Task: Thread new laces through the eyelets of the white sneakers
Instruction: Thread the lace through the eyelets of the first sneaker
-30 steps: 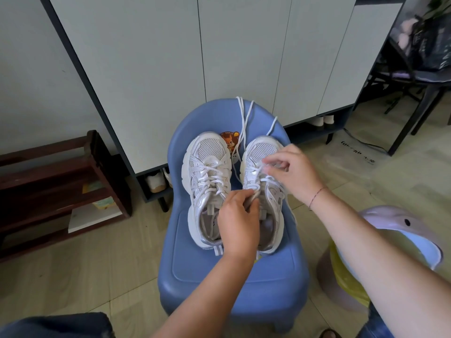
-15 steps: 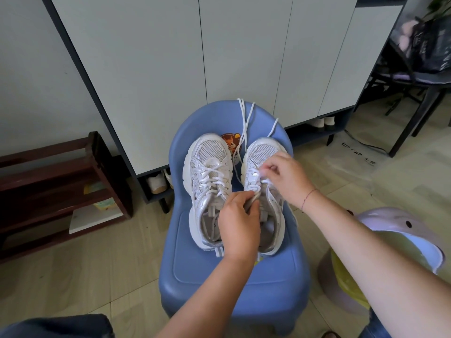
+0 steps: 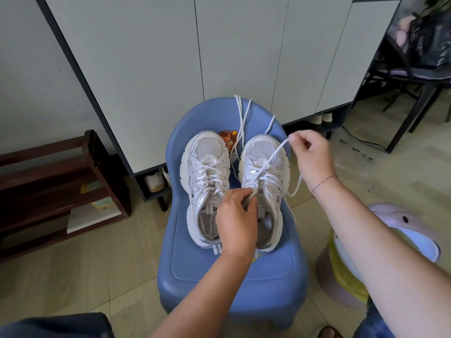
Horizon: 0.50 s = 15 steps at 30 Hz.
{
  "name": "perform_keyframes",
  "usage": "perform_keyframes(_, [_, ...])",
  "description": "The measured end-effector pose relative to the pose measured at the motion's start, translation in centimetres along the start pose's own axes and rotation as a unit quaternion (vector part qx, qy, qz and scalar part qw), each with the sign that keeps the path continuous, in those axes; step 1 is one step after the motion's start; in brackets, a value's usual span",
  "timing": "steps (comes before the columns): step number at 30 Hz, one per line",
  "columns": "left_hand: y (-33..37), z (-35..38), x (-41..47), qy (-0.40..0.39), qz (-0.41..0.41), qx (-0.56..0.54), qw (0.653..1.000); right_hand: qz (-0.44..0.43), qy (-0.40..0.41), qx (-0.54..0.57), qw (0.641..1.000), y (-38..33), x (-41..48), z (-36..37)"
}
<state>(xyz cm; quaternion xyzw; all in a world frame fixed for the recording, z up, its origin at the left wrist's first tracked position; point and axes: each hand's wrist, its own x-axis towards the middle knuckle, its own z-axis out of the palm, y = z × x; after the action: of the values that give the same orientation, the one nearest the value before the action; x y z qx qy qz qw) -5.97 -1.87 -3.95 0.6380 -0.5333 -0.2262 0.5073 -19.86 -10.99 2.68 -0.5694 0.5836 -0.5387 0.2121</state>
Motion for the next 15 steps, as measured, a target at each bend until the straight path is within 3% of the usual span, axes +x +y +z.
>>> perform_keyframes(4, [0.0,0.1,0.0,0.002,0.000,0.006,1.000,-0.068,-0.147,-0.154,0.975,0.0,-1.6,1.3])
perform_keyframes(8, [0.0,0.1,0.0,0.002,0.004,0.007,1.000,-0.128,-0.210,-0.156,0.957,-0.6,-2.4,2.2])
perform_keyframes(15, [-0.1,0.2,0.2,0.003,0.011,0.017,1.000,-0.121,-0.250,-0.218,0.936,-0.3,-2.8,3.0])
